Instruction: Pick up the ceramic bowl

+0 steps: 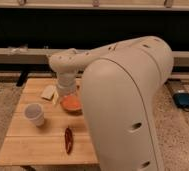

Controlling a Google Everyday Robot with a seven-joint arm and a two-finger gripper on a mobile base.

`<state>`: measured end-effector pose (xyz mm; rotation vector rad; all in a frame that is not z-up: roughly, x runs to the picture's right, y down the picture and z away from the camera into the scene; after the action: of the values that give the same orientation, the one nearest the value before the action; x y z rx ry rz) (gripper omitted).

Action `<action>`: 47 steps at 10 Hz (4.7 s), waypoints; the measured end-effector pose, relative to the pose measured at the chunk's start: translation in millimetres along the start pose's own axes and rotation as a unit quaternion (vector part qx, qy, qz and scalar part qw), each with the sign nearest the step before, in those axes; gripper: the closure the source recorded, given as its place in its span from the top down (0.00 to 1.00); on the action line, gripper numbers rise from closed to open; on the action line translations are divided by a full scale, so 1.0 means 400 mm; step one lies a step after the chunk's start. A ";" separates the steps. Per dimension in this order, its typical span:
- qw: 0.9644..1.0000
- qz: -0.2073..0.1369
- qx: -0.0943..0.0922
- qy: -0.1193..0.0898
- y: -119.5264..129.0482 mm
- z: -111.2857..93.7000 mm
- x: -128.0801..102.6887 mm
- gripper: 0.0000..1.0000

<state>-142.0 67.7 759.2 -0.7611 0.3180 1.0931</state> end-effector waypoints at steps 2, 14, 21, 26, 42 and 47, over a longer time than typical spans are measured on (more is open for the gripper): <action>1.000 0.000 0.000 0.000 0.000 0.000 0.000 0.80; 1.000 0.000 0.000 0.000 0.000 -0.001 0.000 0.80; 1.000 0.016 0.003 -0.010 -0.126 0.025 -0.080 0.80; 0.998 0.059 0.010 -0.009 -0.293 0.142 -0.140 0.80; 0.993 0.108 -0.046 -0.010 -0.366 0.227 -0.159 0.11; 0.987 0.118 -0.103 -0.039 -0.378 0.131 -0.118 0.00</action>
<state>-36.0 35.0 883.9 -0.8775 0.2344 1.3921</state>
